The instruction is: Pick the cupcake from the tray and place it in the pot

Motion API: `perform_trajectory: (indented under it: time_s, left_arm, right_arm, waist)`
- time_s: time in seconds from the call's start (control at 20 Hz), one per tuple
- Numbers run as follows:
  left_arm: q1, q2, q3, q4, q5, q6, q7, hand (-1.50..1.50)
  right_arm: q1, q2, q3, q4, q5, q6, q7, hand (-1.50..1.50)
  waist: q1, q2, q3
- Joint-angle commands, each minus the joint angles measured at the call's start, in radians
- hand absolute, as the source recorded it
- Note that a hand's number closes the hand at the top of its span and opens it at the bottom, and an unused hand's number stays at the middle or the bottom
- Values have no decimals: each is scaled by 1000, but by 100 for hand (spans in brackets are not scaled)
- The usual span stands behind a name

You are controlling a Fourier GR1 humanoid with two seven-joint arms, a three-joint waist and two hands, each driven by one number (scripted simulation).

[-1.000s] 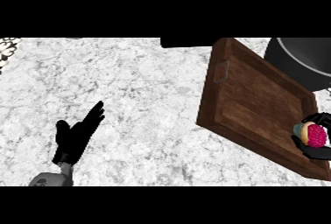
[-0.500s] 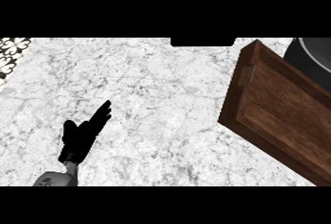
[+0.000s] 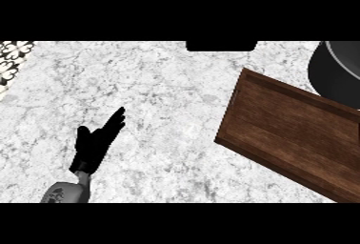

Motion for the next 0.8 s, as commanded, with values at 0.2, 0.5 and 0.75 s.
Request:
perform_trajectory:
  time_s: [0.2,0.5,0.75]
  left_arm:
    - [21,37,34,-24,15,-50,4,0]
    - [-28,10,26,6,-3,-42,16,0]
    - [-7,-27,0,33,-33,-32,-53,0]
  right_arm:
    - [-174,-87,113,-127,111,-56,315,150]
    - [-386,-79,261,1,262,-50,426,150]
    - [-564,-95,340,145,367,9,486,150]
  waist:
    - [15,0,0]
    - [30,6,1]
    - [44,11,1]
